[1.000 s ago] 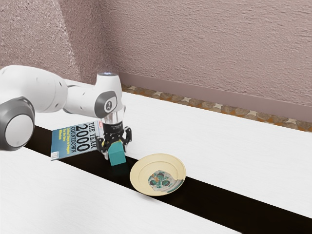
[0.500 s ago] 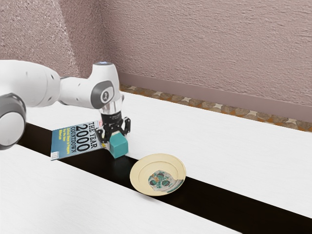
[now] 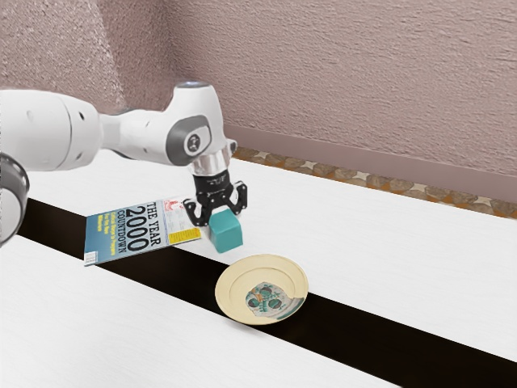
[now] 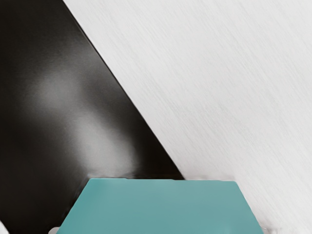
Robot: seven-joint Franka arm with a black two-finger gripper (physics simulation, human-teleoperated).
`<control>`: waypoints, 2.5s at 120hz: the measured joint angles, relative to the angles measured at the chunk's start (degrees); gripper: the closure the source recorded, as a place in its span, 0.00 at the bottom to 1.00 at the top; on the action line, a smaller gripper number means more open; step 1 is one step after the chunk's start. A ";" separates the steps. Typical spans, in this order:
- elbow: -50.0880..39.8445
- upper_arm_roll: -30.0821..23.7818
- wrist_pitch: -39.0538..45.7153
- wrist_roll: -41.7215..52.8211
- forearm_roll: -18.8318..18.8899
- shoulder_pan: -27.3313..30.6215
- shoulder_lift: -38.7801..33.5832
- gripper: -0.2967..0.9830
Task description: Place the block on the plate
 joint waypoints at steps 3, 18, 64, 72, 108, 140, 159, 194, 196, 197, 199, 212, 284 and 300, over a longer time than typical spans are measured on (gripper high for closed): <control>0.04 -0.52 -0.07 0.02 0.00 -0.14 0.21 0.45; 0.00 -3.12 -0.61 0.08 0.05 -0.95 0.79 0.45; -3.32 -3.84 -5.48 -0.31 0.11 -5.88 -2.78 0.45; -4.38 -3.84 -5.85 -0.42 0.14 -6.05 -3.10 0.45; -4.42 -3.40 -6.05 -1.05 0.18 -9.58 -1.77 0.45; -4.19 -3.29 -5.45 -1.42 0.32 -9.46 0.44 0.45; -3.93 -3.23 -4.74 -1.86 0.12 -9.47 0.81 0.37; -3.19 -2.42 -4.01 -2.61 0.04 -9.60 -2.41 0.27; -3.19 -2.39 -4.03 -2.65 0.03 -9.60 -2.77 0.26; -3.18 -2.39 -4.04 -2.66 0.03 -9.61 -2.95 0.26; -3.18 -2.37 -4.08 -2.69 0.03 -9.61 -3.39 0.26; -0.42 -2.13 -6.80 -2.89 0.22 -9.61 -5.83 0.25; 10.93 11.22 -24.49 21.35 1.95 -9.44 -17.11 0.23; 12.75 13.33 -26.63 28.23 2.10 -9.25 -17.52 0.23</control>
